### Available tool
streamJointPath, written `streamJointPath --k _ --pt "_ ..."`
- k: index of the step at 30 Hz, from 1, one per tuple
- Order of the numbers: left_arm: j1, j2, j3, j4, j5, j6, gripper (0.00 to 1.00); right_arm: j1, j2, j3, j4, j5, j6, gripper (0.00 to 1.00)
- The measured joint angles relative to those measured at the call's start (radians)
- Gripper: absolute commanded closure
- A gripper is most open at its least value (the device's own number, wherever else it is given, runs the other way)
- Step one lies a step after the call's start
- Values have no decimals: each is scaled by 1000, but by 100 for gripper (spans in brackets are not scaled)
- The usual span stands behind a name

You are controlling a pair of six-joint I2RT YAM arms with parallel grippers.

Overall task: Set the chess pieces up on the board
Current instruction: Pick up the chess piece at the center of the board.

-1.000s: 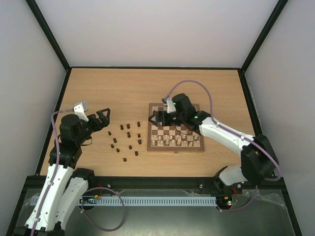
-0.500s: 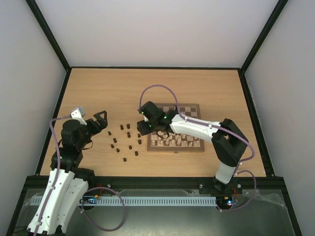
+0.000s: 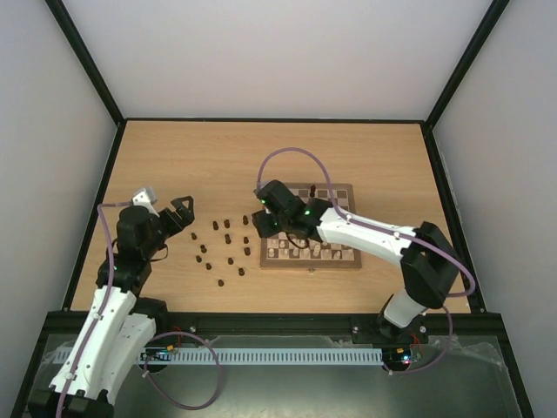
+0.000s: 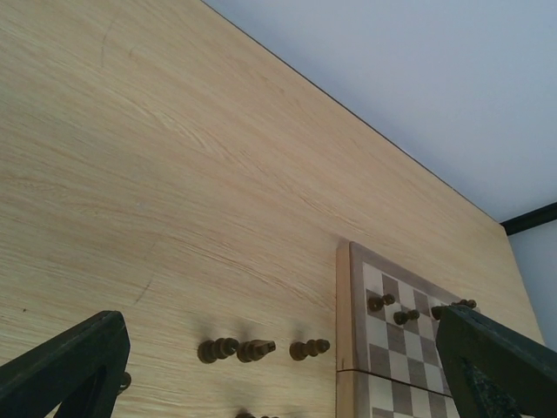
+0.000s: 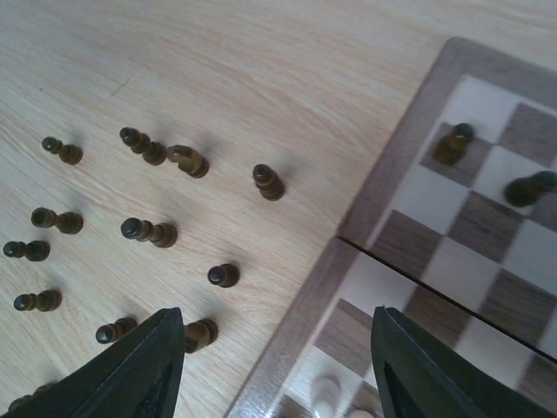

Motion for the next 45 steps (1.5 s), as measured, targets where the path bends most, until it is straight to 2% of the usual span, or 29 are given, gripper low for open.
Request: streamJointPath --k 5,9,12,18,29,32,34,41,45 --pt "0 82 18 22 0 0 0 -5 -89 -49 10 57 -9 38" --pt "0 180 50 37 0 1 1 -20 -95 -62 19 63 -22 38" --pt "0 252 77 38 3 2 0 -55 -91 -62 21 36 -29 39" --pt "0 375 146 39 18 19 1 -110 -40 -19 12 -34 -28 46" --pt "0 297 146 23 -3 27 1 -94 109 79 6 -197 -25 47" --pt "0 249 146 1 -17 27 0 -87 127 108 -1 -221 -21 53" --pt "0 210 146 -11 -29 32 1 -82 142 134 -2 -226 -21 58" --pt "0 157 145 -47 -55 35 0 -7 247 224 -47 -193 -33 58" --pt "0 135 138 -80 -72 34 0 37 282 256 -95 -153 -43 63"
